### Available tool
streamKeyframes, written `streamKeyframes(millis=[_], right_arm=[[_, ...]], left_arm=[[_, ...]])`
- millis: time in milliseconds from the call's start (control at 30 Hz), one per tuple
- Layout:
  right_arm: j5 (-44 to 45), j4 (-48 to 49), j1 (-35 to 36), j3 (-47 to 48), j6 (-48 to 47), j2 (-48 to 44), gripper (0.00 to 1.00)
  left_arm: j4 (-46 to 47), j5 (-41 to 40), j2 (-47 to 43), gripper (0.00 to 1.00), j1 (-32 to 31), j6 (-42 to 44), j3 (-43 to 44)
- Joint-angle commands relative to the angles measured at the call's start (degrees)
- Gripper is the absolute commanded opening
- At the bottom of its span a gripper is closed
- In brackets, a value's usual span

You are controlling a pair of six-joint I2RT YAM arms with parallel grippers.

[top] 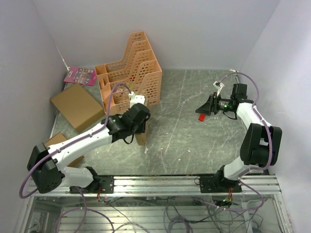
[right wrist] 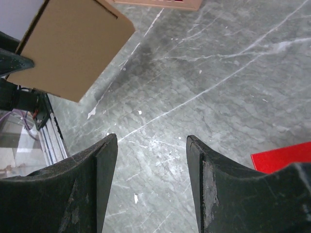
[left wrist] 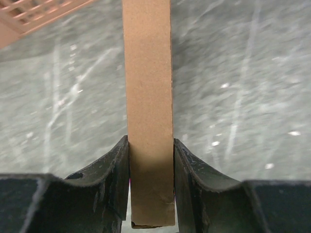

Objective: Fold the paper box

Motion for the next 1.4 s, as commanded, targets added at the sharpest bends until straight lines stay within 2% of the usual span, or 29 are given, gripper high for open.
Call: streamKeyframes(millis=[0,200,267,333,433,500,633,667,733,967,1100,1200,1233,1267,1333,1367], right_arm=[[0.15,0.74,-1.45,-0.52,-0.35,-1.12,0.58],[0.18,0.53,-2.04,-0.45,-0.43,-0.70,0.58],[0.26,0.61,-2.29,-0.44,-0.44,-0.81,0.58],[0.16,0.63,-2.61,-0.52,-0.35,-0.88,0.58],[-0.09,0.39,-3.10,-0.44,-0.56,-0.76,0.58],[-0.18,0.06,-3.40,-0.27,-0.75,-0.72,0.58],[0.11,-0.47,-3.73,-0.09,-1.46,-0.99,0.58],[0.29,-0.55,-3.77,-0.09,-1.52,-1.19,0.58],[0.77,-0.57,-3.82,0.00,-1.83,-1.60,0.58],[5.62,-1.62,-3.82,0.69,-5.60,-4.80,0.58],[12.87,-1.52,-3.79,1.24,-11.52,-9.30,0.61],[18.32,-0.31,-3.82,0.74,-17.43,-15.48,0.69],[19.36,-0.14,-3.82,0.82,-19.47,-17.30,0.73],[20.23,0.37,-3.82,1.09,-20.82,-19.14,0.78],[20.20,-0.73,-3.90,3.55,-20.82,-21.46,0.97],[19.25,-2.38,-3.98,6.12,-20.41,-21.62,0.99]], left_arm=[[-21.57,-16.19,4.69,0.21,-4.20,2.71,7.63],[-28.47,-25.74,16.24,0.20,-11.26,-0.51,15.88],[-32.59,-28.91,23.65,0.22,-14.01,-3.19,19.59],[-35.26,-30.83,29.70,0.27,-16.24,-4.83,22.92],[-36.40,-31.26,36.99,0.40,-18.40,-5.43,27.82],[-35.76,-30.54,39.91,0.55,-19.33,-4.99,30.09],[-30.16,-25.27,40.61,0.78,-20.95,-1.05,31.13],[-27.44,-22.57,39.74,0.85,-21.07,0.23,30.46],[-20.93,-16.35,36.26,0.93,-21.14,2.72,27.56],[-3.51,-0.37,22.38,0.93,-20.36,4.37,15.26],[12.68,12.56,6.61,0.92,-13.01,2.67,2.81],[26.29,21.67,-5.63,0.95,-3.17,-0.36,-7.81],[28.17,22.18,-9.62,0.99,-0.12,-1.05,-9.88],[29.21,22.26,-13.17,0.97,2.68,-1.25,-11.28],[29.70,22.58,-19.06,0.94,8.24,-1.11,-12.29],[28.68,22.80,-21.15,0.93,11.37,-1.13,-11.71]])
